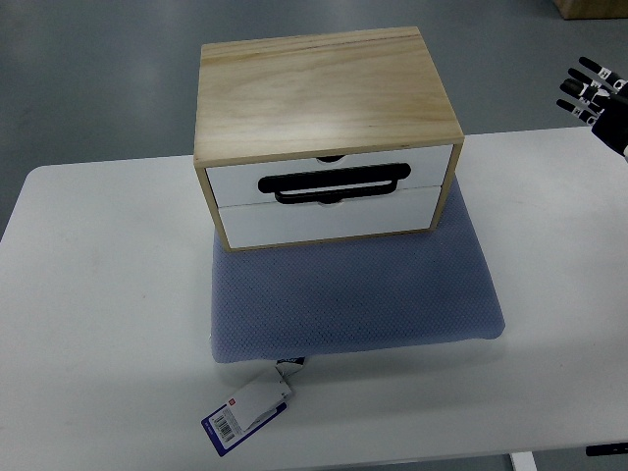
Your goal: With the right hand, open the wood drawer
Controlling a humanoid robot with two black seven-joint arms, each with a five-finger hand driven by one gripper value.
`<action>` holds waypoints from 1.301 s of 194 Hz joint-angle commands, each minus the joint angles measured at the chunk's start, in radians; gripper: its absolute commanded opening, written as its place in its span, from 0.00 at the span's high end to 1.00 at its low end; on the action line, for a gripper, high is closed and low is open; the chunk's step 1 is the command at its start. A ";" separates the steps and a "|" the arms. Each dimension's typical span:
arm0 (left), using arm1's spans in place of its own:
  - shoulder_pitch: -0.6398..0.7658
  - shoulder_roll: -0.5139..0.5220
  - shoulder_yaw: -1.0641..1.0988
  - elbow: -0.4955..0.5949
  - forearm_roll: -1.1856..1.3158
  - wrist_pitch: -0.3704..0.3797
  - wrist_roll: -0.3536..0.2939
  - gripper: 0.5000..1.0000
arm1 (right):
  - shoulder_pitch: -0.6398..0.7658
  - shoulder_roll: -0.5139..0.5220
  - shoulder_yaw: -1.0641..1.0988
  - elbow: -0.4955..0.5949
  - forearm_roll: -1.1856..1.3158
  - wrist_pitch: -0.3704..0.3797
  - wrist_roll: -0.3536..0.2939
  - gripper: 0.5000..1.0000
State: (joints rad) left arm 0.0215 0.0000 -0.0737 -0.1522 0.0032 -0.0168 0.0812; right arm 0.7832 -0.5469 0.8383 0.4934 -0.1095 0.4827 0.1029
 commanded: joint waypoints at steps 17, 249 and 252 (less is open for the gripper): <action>0.000 0.000 0.000 -0.001 0.000 0.000 0.000 0.00 | 0.002 -0.070 -0.133 0.137 -0.087 -0.084 0.150 0.13; 0.000 0.000 0.000 0.000 0.000 0.000 0.000 0.00 | 0.205 -0.565 -0.317 1.005 -0.490 0.105 0.228 0.12; 0.000 0.000 0.000 0.000 0.000 0.000 0.000 0.00 | 0.205 -0.565 -0.317 1.005 -0.490 0.105 0.228 0.12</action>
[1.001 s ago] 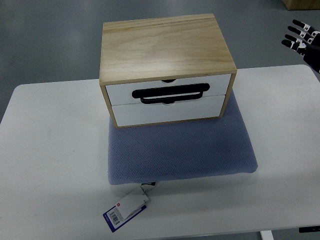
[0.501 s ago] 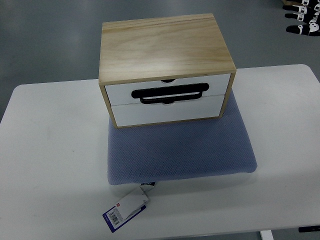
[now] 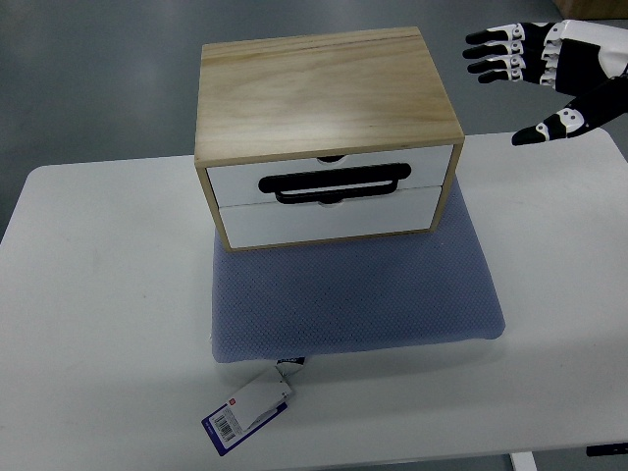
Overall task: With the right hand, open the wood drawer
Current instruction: 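Move the right hand down to the upper drawer's black handle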
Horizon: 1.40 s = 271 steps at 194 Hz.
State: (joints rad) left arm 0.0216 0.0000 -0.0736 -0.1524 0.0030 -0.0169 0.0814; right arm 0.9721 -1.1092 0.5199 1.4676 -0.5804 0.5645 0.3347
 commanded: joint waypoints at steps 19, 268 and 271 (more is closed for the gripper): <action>0.000 0.000 0.000 -0.001 0.000 0.000 0.000 0.00 | 0.068 0.057 0.006 0.040 -0.113 0.046 -0.046 0.12; 0.000 0.000 0.000 0.000 0.000 0.000 0.000 0.00 | 0.375 0.493 -0.327 -0.141 -0.187 0.009 -0.338 0.12; 0.000 0.000 0.000 0.000 0.000 0.000 0.000 0.00 | 0.375 0.493 -0.327 -0.141 -0.187 0.009 -0.338 0.12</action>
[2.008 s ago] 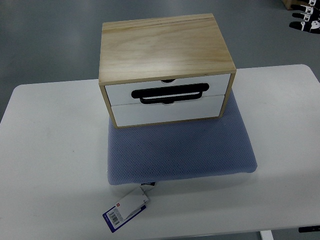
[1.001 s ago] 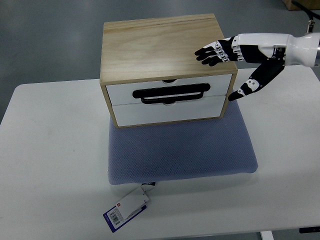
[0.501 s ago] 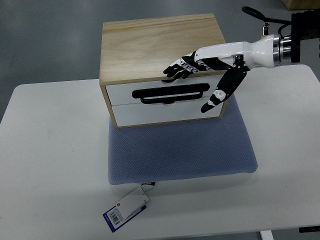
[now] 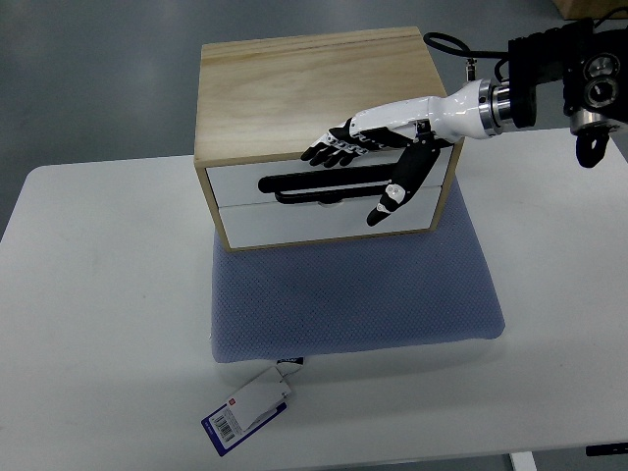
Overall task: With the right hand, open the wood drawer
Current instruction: 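Move the right hand down to the upper drawer's black handle, then hook the right hand's fingers around the upper drawer handle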
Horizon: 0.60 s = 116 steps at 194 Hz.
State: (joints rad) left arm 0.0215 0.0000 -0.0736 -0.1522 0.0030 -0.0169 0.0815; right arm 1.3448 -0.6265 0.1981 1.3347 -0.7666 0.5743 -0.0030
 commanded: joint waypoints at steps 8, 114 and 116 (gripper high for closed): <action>0.000 0.000 0.000 -0.001 0.000 0.000 0.000 0.00 | 0.000 0.014 -0.005 -0.009 0.000 -0.001 0.000 0.12; 0.000 0.000 0.000 -0.001 0.000 0.000 0.000 0.00 | 0.002 0.060 -0.082 -0.066 -0.002 -0.036 0.000 0.12; 0.000 0.000 0.000 0.000 0.000 0.000 0.000 0.00 | 0.002 0.060 -0.082 -0.068 -0.002 -0.034 0.000 0.12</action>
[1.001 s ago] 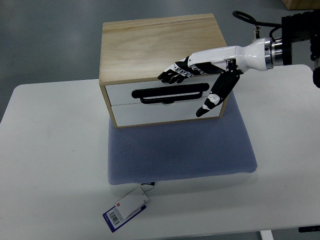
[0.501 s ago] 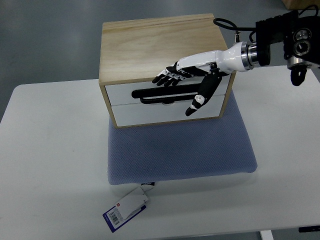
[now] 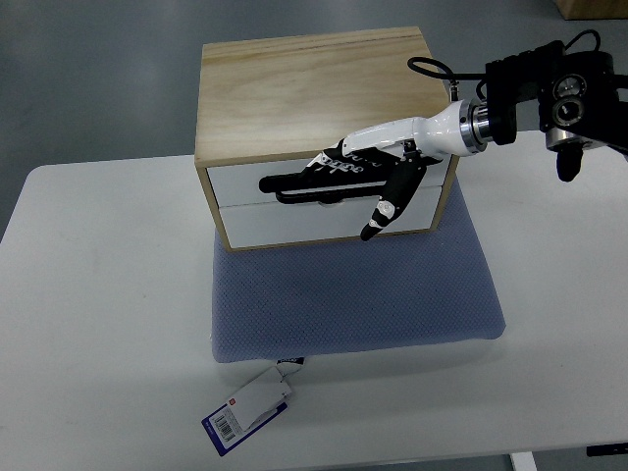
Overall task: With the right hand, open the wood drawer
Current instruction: 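Hook the right hand's fingers around the upper drawer handle, then pull the upper drawer toward the robot with the right hand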
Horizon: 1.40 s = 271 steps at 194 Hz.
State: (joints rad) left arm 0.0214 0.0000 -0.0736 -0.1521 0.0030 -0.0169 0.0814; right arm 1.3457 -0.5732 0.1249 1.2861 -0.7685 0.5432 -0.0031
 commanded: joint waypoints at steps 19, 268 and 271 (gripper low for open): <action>0.000 0.000 0.000 0.000 0.000 0.000 0.000 0.00 | 0.001 0.013 -0.010 -0.028 0.000 -0.005 0.000 0.12; 0.000 0.000 0.000 0.000 0.000 0.000 0.000 0.00 | 0.004 0.007 -0.096 0.019 0.012 0.026 -0.003 0.12; 0.000 0.000 0.000 -0.001 0.000 0.000 0.000 0.00 | 0.004 0.007 -0.096 0.021 0.012 0.027 -0.005 0.12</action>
State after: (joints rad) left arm 0.0215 0.0000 -0.0736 -0.1523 0.0031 -0.0169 0.0815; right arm 1.3501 -0.5642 0.0308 1.2864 -0.7562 0.5607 -0.0075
